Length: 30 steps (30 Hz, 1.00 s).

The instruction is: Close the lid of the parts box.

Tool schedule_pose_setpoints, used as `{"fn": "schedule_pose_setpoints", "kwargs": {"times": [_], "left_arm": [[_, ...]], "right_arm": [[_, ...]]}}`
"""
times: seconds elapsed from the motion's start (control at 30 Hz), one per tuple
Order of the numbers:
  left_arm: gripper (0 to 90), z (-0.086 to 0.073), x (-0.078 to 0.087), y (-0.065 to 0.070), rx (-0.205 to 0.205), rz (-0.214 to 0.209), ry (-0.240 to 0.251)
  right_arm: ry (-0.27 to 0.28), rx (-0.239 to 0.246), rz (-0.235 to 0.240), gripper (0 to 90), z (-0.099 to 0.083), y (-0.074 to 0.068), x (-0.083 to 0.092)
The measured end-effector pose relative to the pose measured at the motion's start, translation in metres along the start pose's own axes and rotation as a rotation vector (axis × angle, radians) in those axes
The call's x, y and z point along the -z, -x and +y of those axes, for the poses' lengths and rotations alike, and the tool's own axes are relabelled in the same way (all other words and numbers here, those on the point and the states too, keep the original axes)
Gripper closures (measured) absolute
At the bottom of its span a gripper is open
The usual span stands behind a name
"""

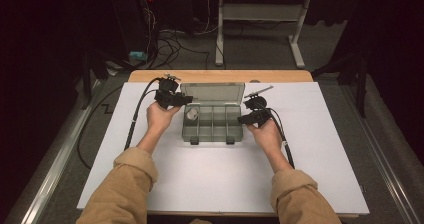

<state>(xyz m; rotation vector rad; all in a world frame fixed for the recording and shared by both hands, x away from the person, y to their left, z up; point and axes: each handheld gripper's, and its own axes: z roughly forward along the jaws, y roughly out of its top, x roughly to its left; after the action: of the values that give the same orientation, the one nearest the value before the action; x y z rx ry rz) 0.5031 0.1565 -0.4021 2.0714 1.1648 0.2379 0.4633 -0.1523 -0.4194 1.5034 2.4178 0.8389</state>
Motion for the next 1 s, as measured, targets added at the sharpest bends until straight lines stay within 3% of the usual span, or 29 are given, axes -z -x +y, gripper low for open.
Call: {"fn": "schedule_pose_setpoints", "kwargs": {"times": [0.4,0.6,0.7,0.8,1.0], "left_arm": [[61.1,-0.013,0.005,-0.002,0.026,-0.038,0.016],[62.2,-0.02,0.006,-0.002,0.02,-0.045,0.017],[62.5,-0.023,0.006,-0.002,0.02,-0.05,0.013],[62.5,-0.026,0.007,-0.001,0.01,-0.048,0.005],[61.1,-0.035,0.005,-0.001,0.023,-0.066,-0.018]], "right_arm": [[0.008,0.031,0.006,74.5,-0.001,0.001,0.0],[0.028,0.071,0.048,66.5,-0.004,0.002,0.001],[0.055,0.08,0.066,75.0,-0.005,0.001,0.008],[0.094,0.099,0.049,87.5,-0.005,0.001,0.017],[0.166,0.093,0.064,90.0,-0.002,0.003,0.031]]}}
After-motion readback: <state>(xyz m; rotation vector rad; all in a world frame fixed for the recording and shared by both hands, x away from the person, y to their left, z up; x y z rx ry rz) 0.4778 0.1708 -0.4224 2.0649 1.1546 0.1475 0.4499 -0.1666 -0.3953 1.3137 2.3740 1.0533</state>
